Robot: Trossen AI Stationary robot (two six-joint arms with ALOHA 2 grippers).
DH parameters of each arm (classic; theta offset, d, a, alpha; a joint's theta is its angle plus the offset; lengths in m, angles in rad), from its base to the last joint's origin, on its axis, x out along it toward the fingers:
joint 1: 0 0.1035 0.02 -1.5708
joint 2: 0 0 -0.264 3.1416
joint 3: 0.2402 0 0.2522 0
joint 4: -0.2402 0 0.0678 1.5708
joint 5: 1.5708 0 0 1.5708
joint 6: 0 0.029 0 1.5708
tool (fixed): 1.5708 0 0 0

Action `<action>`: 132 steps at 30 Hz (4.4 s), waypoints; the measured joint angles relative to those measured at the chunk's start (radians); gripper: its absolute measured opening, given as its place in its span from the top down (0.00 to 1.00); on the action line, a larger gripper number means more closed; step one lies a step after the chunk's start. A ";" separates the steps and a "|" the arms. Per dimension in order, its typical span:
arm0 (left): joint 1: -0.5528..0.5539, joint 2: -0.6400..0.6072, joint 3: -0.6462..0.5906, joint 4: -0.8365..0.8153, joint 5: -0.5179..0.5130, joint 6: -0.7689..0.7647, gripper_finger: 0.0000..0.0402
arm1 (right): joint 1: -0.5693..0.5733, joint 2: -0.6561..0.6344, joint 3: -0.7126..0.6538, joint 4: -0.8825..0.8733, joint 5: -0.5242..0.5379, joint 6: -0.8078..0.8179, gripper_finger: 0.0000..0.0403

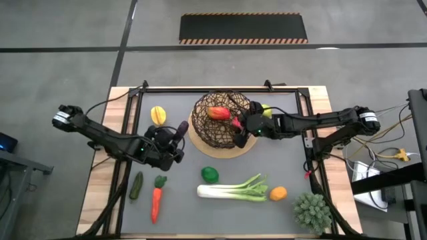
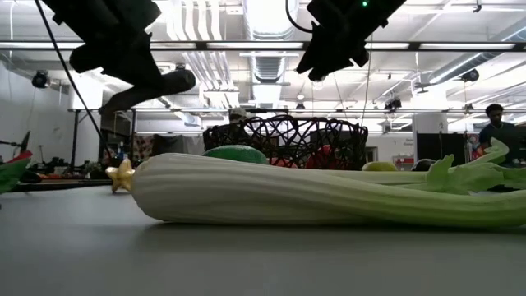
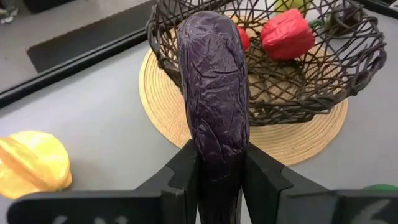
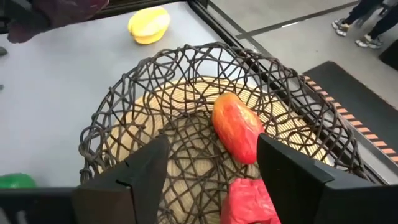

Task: Build produce basket
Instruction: Put the eggplant into the basket

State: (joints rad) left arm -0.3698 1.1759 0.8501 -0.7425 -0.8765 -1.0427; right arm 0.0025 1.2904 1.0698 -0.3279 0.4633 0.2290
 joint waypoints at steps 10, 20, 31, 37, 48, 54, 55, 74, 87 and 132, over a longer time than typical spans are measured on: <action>-0.013 0.020 -0.005 0.269 0.001 0.325 0.82 | 0.002 0.000 -0.010 0.025 -0.086 -0.029 0.35; -0.087 0.022 -0.006 0.500 0.005 0.566 0.82 | 0.002 0.000 -0.065 0.181 -0.287 -0.120 0.35; -0.131 0.026 -0.006 0.581 0.006 0.614 0.82 | 0.002 0.000 -0.073 0.193 -0.289 -0.159 0.34; -0.130 0.033 -0.008 0.581 0.007 0.615 0.82 | 0.002 0.000 -0.073 0.193 -0.289 -0.167 0.35; -0.130 0.076 -0.108 1.049 0.111 0.912 0.82 | 0.008 0.000 -0.088 0.335 -0.450 -0.259 0.34; -0.127 0.118 -0.155 1.351 0.147 1.148 0.82 | 0.036 0.000 -0.151 0.613 -0.572 -0.334 0.33; -0.127 0.124 -0.155 1.369 0.147 1.166 0.82 | 0.041 0.000 -0.162 0.652 -0.576 -0.339 0.33; -0.034 0.219 -0.156 1.511 0.146 1.214 0.82 | 0.069 0.005 -0.243 0.958 -0.650 -0.325 0.33; 0.017 0.302 -0.156 1.665 0.204 1.217 0.82 | 0.069 0.081 -0.235 1.118 -0.592 -0.302 0.40; 0.026 0.230 -0.143 1.434 0.135 1.213 0.35 | 0.011 -0.014 -0.190 0.769 -0.333 -0.220 0.72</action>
State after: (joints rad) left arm -0.3439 1.4063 0.7071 0.6914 -0.7419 0.1704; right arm 0.0136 1.2767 0.8799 0.4414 0.1304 0.0091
